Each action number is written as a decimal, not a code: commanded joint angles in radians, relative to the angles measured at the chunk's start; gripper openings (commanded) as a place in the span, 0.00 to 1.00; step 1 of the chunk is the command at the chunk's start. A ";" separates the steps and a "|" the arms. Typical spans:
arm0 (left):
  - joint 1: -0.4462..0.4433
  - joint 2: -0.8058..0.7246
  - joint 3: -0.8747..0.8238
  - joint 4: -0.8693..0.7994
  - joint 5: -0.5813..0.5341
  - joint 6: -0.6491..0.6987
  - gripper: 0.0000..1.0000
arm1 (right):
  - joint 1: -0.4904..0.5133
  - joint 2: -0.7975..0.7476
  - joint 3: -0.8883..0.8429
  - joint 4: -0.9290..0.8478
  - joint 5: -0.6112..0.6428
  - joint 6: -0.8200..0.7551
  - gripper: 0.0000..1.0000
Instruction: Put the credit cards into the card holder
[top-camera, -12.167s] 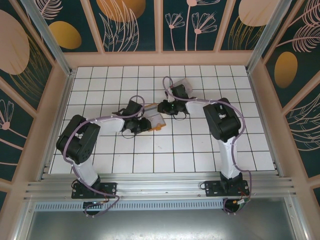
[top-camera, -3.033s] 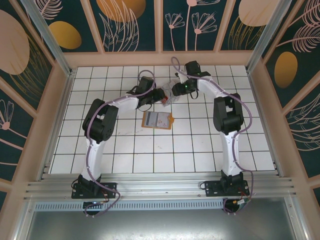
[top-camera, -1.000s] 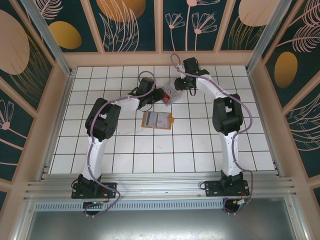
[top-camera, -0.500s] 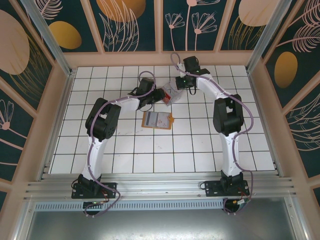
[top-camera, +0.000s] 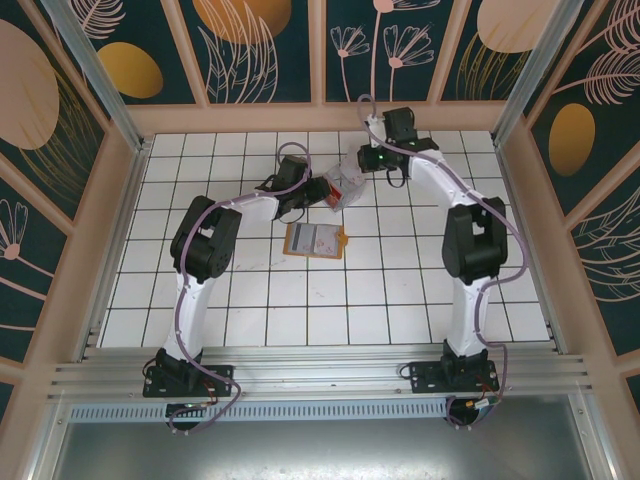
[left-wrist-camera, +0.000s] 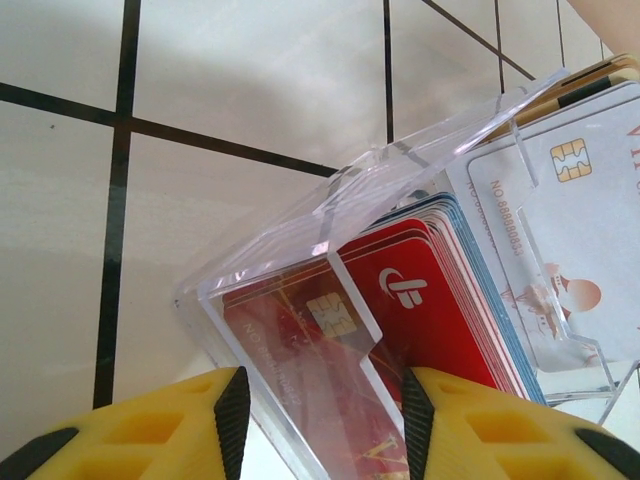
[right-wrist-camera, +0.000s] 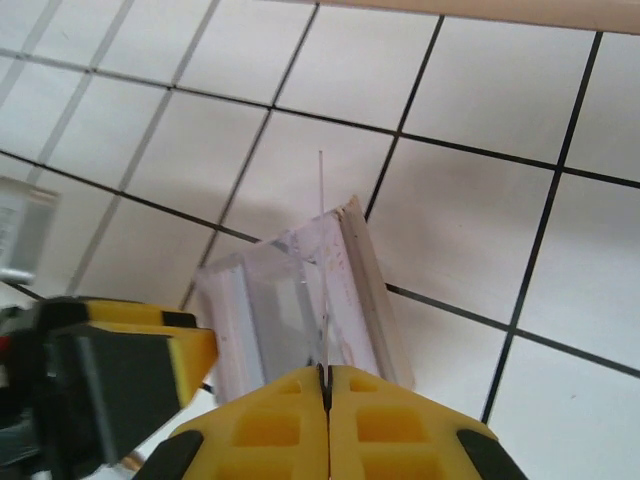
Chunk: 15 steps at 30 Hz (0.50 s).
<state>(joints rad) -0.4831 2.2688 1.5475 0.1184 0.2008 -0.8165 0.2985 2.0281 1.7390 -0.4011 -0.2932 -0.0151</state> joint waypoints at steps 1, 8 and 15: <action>0.011 -0.076 -0.036 -0.094 -0.005 0.021 0.48 | -0.007 -0.135 -0.126 0.135 -0.136 0.111 0.06; 0.021 -0.290 -0.178 -0.126 -0.106 0.072 0.51 | 0.018 -0.429 -0.653 0.547 -0.346 0.505 0.04; 0.027 -0.478 -0.429 -0.126 -0.192 0.092 0.51 | 0.196 -0.537 -1.074 0.910 -0.206 0.864 0.01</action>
<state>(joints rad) -0.4610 1.8252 1.1938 0.0212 0.0662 -0.7555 0.4431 1.5127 0.7597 0.2653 -0.5392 0.6315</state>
